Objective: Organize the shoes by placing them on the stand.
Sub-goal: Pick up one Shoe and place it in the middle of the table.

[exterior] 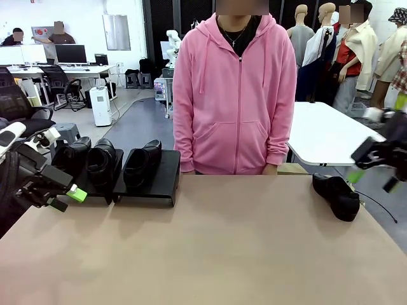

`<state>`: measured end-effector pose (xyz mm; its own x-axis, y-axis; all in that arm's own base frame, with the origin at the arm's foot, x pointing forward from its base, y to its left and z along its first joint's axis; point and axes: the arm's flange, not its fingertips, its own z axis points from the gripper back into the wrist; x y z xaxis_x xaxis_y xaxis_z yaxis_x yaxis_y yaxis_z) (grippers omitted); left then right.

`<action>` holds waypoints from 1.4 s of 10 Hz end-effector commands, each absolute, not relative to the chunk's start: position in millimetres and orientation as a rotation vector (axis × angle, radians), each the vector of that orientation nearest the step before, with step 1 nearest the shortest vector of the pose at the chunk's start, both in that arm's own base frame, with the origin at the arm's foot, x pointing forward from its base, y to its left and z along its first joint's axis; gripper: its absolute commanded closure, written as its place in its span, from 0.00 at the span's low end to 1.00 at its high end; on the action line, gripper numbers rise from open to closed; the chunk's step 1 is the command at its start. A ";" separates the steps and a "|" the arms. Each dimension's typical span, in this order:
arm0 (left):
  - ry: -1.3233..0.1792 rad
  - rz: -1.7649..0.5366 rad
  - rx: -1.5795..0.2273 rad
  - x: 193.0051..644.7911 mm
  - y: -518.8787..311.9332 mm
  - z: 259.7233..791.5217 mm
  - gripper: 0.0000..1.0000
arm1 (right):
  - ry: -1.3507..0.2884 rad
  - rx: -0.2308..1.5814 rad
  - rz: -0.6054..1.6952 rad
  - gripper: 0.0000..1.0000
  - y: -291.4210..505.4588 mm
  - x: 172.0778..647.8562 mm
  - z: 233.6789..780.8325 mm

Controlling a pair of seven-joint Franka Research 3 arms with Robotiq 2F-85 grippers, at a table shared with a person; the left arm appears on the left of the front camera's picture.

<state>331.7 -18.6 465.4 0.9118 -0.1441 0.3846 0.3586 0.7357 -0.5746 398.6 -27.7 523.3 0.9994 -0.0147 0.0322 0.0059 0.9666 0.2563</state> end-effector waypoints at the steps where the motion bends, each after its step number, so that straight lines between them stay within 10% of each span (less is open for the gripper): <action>1: -0.341 -0.299 -0.718 333.8 -17.2 465.2 0.00 | -0.034 0.052 -0.019 0.00 -41.5 468.5 503.8; 5: -0.341 -0.299 -0.718 333.8 -17.2 465.2 0.00 | -0.046 0.067 0.015 0.00 -32.1 477.5 485.9; 14: -0.341 -0.299 -0.718 333.8 -17.2 465.2 0.00 | 0.001 0.101 0.164 0.00 -69.6 667.1 392.5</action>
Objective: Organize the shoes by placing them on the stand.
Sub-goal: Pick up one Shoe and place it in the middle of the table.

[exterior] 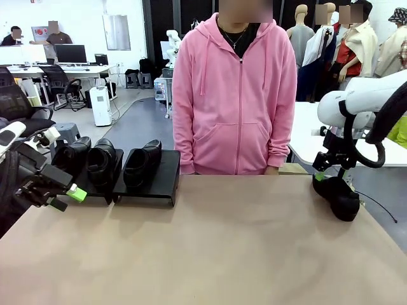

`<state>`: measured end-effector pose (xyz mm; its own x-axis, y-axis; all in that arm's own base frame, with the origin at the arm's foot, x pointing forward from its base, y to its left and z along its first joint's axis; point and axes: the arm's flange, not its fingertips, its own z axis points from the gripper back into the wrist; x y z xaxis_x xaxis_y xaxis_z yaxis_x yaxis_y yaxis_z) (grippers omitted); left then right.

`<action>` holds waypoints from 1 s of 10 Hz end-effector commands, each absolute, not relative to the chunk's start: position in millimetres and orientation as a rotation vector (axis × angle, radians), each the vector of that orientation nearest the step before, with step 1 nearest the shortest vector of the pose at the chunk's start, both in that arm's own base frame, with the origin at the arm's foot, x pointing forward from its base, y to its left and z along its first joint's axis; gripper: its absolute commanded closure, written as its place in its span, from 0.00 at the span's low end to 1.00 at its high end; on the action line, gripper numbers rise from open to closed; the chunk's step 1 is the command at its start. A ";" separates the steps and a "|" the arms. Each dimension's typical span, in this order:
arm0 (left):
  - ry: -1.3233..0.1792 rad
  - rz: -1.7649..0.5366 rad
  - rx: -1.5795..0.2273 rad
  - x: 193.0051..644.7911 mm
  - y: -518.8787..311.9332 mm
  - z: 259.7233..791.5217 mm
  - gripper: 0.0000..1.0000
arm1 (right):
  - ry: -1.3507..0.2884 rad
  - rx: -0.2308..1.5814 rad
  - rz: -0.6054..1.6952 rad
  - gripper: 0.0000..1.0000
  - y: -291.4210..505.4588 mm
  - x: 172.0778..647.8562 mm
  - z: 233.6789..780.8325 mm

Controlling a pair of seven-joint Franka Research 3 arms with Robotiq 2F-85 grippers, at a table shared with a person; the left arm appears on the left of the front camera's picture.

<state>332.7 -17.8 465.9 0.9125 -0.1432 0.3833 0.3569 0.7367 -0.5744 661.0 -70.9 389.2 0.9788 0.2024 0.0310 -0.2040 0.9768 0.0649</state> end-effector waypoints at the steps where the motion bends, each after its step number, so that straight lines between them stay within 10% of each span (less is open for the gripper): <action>1: -0.341 -0.299 -0.718 333.8 -17.2 465.2 0.00 | 0.021 0.103 0.117 0.00 -72.2 671.4 386.3; 8: -0.341 -0.299 -0.718 333.8 -17.2 465.2 0.00 | 0.118 0.109 0.083 0.00 -71.6 669.8 367.6; 10: -0.341 -0.299 -0.718 333.8 -17.2 465.2 0.00 | 0.136 0.108 0.098 1.00 -68.9 668.1 366.8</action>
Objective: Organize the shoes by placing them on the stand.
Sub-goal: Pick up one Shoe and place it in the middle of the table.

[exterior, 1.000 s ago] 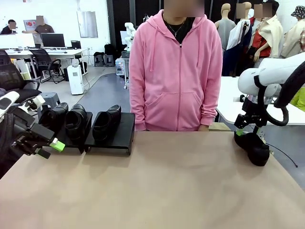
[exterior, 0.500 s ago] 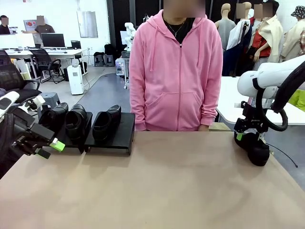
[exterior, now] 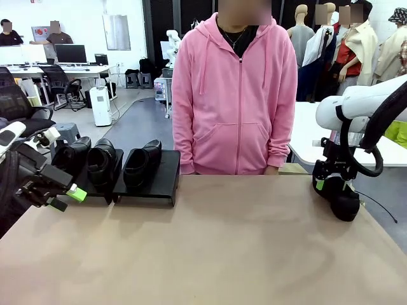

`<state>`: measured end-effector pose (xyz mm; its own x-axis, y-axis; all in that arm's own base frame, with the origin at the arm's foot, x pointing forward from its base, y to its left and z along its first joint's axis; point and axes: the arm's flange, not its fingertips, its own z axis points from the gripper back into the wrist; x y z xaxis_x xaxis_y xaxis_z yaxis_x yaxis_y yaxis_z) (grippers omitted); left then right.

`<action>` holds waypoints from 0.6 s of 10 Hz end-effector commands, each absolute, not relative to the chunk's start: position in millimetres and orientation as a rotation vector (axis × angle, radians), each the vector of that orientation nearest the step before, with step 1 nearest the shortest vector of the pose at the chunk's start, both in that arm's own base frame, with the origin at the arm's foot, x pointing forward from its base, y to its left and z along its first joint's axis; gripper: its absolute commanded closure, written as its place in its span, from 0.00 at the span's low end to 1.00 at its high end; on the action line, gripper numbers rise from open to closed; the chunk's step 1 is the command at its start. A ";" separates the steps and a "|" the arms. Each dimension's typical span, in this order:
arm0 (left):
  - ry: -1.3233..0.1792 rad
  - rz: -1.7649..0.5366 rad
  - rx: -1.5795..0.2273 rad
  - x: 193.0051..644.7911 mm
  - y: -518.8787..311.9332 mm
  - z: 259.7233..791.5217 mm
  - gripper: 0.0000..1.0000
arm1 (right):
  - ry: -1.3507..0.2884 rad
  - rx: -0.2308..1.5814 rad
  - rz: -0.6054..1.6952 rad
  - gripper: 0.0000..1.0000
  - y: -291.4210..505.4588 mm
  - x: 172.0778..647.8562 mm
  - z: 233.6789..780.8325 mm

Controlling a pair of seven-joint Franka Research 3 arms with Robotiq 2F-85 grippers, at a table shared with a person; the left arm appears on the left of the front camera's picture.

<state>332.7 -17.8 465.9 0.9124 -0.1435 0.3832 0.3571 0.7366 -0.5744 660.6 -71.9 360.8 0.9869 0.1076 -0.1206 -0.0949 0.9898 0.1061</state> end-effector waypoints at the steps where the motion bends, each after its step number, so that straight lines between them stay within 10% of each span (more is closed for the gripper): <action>1: -0.341 -0.299 -0.718 333.8 -17.2 465.2 0.00 | 0.143 0.109 0.091 1.00 -68.8 668.4 366.4; 6: -0.341 -0.299 -0.718 333.8 -17.2 465.2 0.00 | 0.072 0.071 0.069 1.00 -64.0 666.6 364.1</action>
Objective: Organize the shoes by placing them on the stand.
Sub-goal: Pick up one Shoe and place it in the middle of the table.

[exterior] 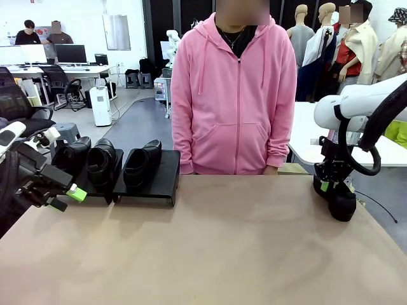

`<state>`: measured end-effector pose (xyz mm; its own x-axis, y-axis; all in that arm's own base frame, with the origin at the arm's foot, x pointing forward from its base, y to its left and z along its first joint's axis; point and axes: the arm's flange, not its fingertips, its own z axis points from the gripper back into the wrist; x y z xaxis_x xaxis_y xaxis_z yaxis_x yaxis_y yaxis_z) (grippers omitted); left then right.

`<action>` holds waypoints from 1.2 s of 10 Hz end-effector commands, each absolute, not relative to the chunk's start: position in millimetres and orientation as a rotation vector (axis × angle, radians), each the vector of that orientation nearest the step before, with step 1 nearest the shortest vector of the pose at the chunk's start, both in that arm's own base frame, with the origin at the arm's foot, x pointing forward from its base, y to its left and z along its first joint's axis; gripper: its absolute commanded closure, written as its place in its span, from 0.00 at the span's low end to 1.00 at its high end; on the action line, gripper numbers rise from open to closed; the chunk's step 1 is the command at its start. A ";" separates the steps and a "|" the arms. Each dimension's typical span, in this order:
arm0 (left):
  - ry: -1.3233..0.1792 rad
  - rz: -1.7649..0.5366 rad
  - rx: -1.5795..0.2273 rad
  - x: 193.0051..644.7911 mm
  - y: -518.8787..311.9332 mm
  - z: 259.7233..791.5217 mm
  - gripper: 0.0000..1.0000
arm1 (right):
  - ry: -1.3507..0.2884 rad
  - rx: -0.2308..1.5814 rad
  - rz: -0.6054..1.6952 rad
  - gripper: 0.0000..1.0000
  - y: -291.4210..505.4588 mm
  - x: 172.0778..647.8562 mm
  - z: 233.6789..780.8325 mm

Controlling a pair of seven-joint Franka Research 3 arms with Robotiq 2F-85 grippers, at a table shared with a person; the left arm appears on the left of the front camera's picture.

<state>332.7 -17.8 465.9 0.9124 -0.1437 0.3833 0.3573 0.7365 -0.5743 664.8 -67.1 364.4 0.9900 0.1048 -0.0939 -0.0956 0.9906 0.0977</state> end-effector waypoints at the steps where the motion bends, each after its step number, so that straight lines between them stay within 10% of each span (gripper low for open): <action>1: -0.341 -0.299 -0.718 333.8 -17.2 465.2 0.00 | 0.069 0.081 0.058 1.00 -65.9 664.6 362.7; 7: -0.341 -0.299 -0.718 333.8 -17.2 465.2 0.00 | 0.024 0.109 0.090 1.00 -70.9 632.5 379.5; 12: -0.341 -0.299 -0.718 333.8 -17.2 465.2 0.00 | -0.076 0.061 0.106 1.00 -53.3 452.7 475.8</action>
<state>333.0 -17.5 466.1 0.9125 -0.1434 0.3831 0.3569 0.7367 -0.5744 493.6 -61.2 472.9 0.9947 0.1009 0.0213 -0.1023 0.9916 0.0790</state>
